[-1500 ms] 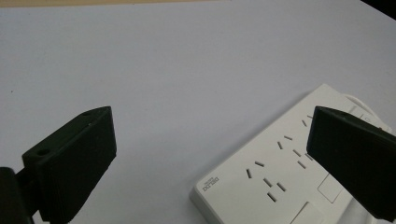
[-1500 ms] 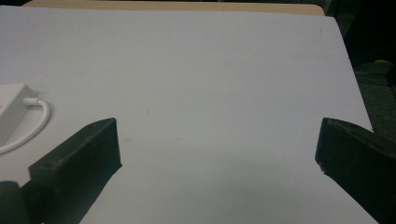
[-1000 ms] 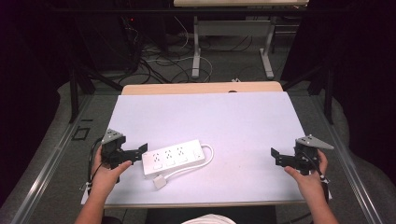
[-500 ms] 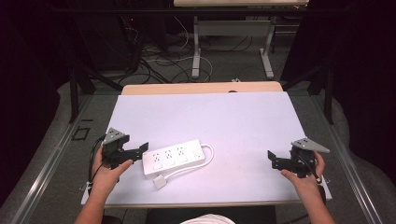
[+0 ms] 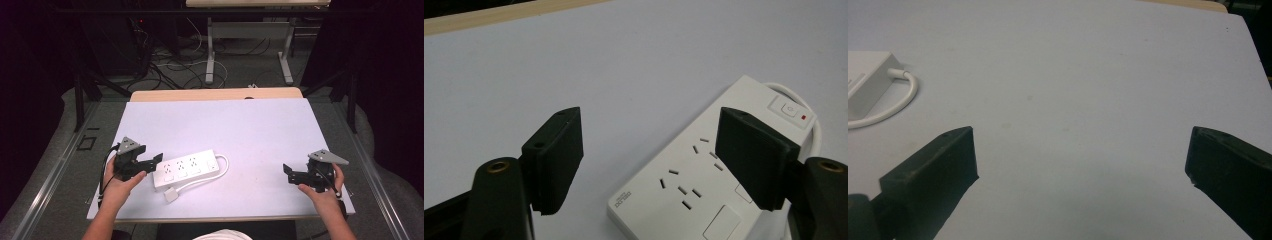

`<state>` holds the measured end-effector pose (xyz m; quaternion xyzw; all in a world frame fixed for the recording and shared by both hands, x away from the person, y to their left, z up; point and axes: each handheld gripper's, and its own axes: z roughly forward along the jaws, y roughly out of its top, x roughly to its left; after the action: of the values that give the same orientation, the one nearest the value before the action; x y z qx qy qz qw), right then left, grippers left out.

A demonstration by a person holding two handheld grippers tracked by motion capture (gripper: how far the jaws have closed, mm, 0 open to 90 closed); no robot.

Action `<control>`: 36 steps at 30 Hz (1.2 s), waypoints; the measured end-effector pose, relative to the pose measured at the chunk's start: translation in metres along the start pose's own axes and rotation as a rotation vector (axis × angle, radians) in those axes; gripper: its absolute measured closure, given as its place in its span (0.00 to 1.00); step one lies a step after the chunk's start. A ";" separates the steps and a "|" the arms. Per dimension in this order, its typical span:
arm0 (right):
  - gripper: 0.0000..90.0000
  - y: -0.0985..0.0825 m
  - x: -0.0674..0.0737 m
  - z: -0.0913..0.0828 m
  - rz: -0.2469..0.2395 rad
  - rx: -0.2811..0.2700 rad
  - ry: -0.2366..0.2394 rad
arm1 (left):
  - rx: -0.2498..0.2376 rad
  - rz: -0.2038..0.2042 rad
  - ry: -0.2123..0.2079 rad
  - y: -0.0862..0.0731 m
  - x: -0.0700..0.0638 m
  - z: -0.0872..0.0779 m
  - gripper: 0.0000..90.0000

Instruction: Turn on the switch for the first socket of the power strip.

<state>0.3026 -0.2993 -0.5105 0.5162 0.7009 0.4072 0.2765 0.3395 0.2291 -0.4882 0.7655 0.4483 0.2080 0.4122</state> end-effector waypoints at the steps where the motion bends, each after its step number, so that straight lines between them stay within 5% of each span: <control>1: 0.00 0.000 0.000 0.000 -0.002 0.000 -0.001 | 0.004 0.002 -0.004 0.000 -0.001 0.001 0.31; 20: 0.00 -0.004 0.003 0.002 -0.004 0.015 0.010 | 0.076 0.077 -0.099 -0.002 -0.028 0.016 0.44; 36: 0.00 -0.005 0.005 0.006 -0.012 0.025 0.033 | 0.136 0.026 -0.173 -0.004 -0.042 0.019 0.64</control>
<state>0.3028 -0.2938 -0.5178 0.5086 0.7136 0.4050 0.2608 0.3293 0.1858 -0.5008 0.8124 0.4140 0.1156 0.3939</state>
